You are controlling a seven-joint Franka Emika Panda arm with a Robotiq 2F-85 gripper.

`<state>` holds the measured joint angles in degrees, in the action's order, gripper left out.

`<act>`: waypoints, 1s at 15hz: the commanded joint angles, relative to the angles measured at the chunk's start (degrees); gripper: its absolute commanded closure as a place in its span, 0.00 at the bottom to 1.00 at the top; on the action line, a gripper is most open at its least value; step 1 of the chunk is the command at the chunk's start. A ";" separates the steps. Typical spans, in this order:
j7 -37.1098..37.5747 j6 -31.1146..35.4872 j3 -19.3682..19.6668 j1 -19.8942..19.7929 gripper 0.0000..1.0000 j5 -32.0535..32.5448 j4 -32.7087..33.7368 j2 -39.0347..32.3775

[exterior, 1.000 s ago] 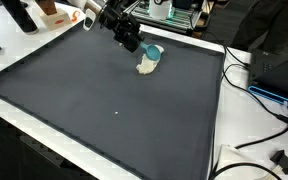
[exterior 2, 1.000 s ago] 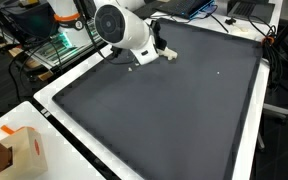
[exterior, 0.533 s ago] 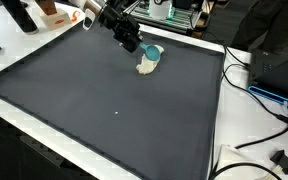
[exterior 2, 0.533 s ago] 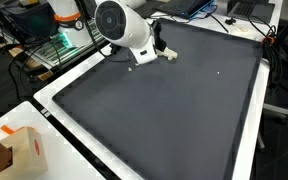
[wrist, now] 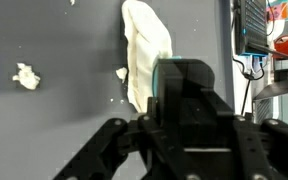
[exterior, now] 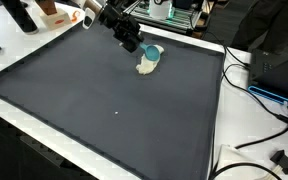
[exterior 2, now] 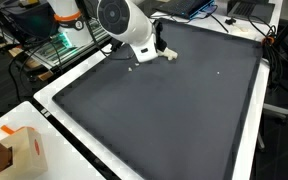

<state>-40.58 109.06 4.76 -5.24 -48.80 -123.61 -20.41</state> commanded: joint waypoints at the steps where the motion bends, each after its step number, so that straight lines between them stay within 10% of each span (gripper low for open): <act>1: 0.28 7.57 0.04 0.81 0.75 6.31 -1.42 -0.78; 15: -3.74 7.03 -2.26 -0.31 0.75 -0.15 -5.12 5.43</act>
<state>-43.14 112.56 2.81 -5.17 -48.64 -126.30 -16.99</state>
